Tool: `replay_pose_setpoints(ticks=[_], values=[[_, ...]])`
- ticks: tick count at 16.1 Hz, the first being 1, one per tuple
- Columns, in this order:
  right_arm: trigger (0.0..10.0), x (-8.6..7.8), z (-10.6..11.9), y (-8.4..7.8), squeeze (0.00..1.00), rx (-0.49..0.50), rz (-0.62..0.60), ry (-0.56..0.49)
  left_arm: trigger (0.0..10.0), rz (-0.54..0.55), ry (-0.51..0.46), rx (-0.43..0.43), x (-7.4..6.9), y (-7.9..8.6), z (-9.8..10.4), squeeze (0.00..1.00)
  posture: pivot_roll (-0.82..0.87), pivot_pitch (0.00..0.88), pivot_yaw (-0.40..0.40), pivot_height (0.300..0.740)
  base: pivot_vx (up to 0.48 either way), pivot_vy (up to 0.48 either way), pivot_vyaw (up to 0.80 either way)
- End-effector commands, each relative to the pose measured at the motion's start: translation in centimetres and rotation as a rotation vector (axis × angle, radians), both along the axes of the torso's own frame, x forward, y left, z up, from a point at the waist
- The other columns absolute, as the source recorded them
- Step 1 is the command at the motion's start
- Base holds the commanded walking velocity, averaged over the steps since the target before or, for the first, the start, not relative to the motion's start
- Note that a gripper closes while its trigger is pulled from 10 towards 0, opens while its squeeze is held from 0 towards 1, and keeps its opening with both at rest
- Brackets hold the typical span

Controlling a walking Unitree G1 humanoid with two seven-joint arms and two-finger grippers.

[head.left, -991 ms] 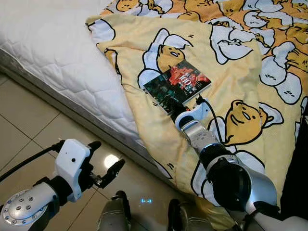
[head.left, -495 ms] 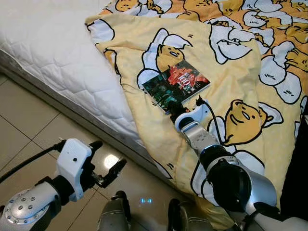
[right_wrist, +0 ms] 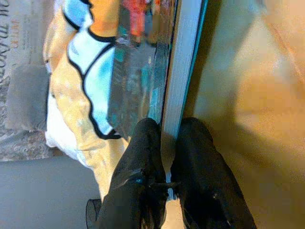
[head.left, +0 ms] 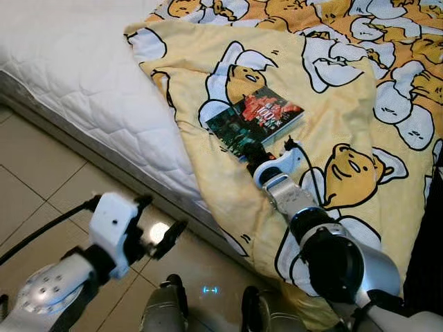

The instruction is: Clean up the room

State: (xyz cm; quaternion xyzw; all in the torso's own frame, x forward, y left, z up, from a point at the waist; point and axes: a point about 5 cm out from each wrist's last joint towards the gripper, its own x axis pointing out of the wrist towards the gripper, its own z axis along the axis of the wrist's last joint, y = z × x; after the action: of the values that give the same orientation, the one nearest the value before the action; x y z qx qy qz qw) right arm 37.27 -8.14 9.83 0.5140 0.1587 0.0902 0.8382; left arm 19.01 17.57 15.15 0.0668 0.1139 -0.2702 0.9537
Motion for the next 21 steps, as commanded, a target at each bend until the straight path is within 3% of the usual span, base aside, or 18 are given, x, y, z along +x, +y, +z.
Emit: replay_pose_setpoints(ticks=[1, 4, 5, 10, 13, 15, 16, 17, 18, 21], values=[[0.0, 0.2, 0.3, -0.4, 0.00, -0.012, 0.009, -0.033, 10.0, 0.008, 0.010, -0.002, 0.2, -0.1, -0.5, 0.00, 0.13, 0.190, -0.030, 0.740, 0.000, 0.000, 0.00], [0.0, 0.5, 1.0, -1.1, 0.00, -0.032, 0.025, -0.093, 10.0, 0.017, -0.019, -0.013, 1.1, -0.4, -0.6, 0.00, 0.10, 0.152, -0.020, 0.740, 0.000, 0.000, 0.00], [0.0, 0.8, 1.8, -1.8, 0.00, -0.026, 0.040, -0.156, 10.0, 0.025, -0.048, -0.023, 1.8, -0.6, -0.4, 0.00, 0.09, 0.096, -0.012, 0.740, 0.000, 0.000, 0.00], [0.0, 0.3, 2.2, -4.1, 0.00, -0.053, 0.127, -0.291, 10.0, 0.064, -0.091, -0.063, 3.4, -0.6, -0.2, 0.00, 0.06, 0.033, 0.007, 0.740, 0.000, 0.000, 0.00], [0.0, -0.6, 1.9, -6.2, 0.00, -0.088, 0.159, -0.340, 10.0, 0.128, -0.094, -0.179, 4.9, 0.1, 0.6, 0.00, 0.04, 0.008, 0.024, 0.740, 0.000, 0.000, 0.00], [0.0, -1.0, 2.1, -6.6, 0.00, -0.115, 0.214, -0.382, 10.0, 0.146, -0.062, -0.250, 5.7, 0.3, 0.6, 0.00, 0.03, 0.000, 0.031, 0.740, 0.000, 0.000, 0.00], [0.0, -1.5, 2.4, -6.8, 0.00, -0.143, 0.281, -0.421, 10.0, 0.146, -0.038, -0.333, 6.4, 0.4, 0.9, 0.00, 0.02, 0.000, 0.034, 0.740, 0.000, 0.000, 0.00], [0.0, -2.1, 2.7, -6.9, 0.00, -0.169, 0.355, -0.458, 10.0, 0.135, -0.026, -0.394, 7.1, 0.6, 1.1, 0.30, 0.02, 0.000, 0.036, 0.740, 0.000, 0.000, 0.00], [0.0, -2.6, 3.1, -7.0, 0.00, -0.174, 0.404, -0.485, 10.0, 0.123, -0.029, -0.410, 7.6, 0.7, 1.1, 1.00, 0.01, 0.000, 0.038, 0.740, 0.000, 0.000, 0.00], [0.0, -5.0, 4.6, -7.2, 0.00, -0.116, 0.574, -0.572, 10.0, 0.159, 0.009, -0.499, 10.0, 1.7, 0.8, 1.00, 0.00, 0.000, 0.039, 0.740, 0.000, 0.000, 0.00]])
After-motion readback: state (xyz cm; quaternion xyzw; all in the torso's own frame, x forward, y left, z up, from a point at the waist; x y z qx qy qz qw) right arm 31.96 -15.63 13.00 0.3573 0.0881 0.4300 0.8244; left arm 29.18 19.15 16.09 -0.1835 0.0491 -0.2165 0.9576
